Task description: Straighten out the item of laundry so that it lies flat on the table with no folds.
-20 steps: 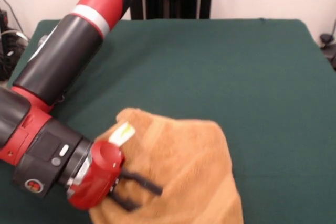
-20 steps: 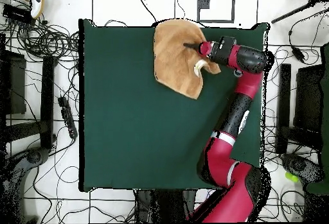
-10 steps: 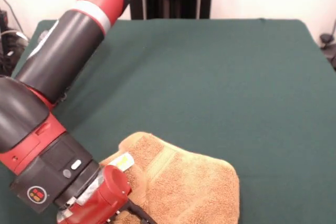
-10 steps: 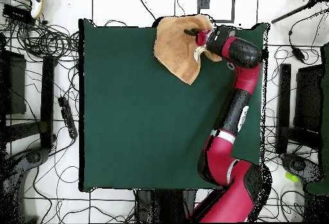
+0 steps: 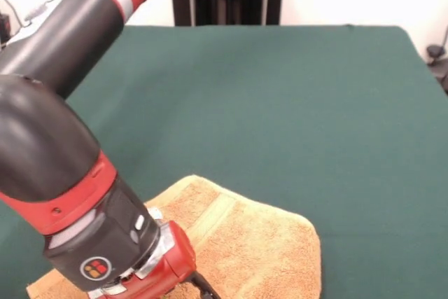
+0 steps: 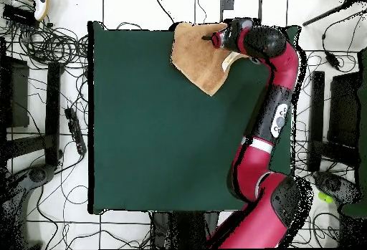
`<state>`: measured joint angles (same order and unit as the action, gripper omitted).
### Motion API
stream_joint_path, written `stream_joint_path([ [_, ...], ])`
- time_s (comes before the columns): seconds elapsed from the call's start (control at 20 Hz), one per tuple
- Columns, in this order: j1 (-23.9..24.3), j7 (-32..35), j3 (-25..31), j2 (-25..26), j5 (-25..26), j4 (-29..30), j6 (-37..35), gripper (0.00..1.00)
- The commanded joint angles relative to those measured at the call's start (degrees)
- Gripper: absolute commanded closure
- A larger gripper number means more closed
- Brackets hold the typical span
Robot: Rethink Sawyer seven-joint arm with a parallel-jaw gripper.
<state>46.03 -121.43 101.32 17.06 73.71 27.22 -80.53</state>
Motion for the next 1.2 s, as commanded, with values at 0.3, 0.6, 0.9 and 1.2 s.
stream_joint_path([
  [0.3,-4.43,27.47,-23.02,8.59,17.46,-11.21,-14.7,0.0],
  [0.6,-3.75,26.6,-27.4,7.77,12.8,-7.86,-14.52,0.0],
  [0.9,-2.25,22.57,-32.45,6.87,6.9,-3.23,-9.42,0.0],
  [1.2,-1.45,27.12,-39.32,4.84,0.82,2.33,-0.53,0.0],
])
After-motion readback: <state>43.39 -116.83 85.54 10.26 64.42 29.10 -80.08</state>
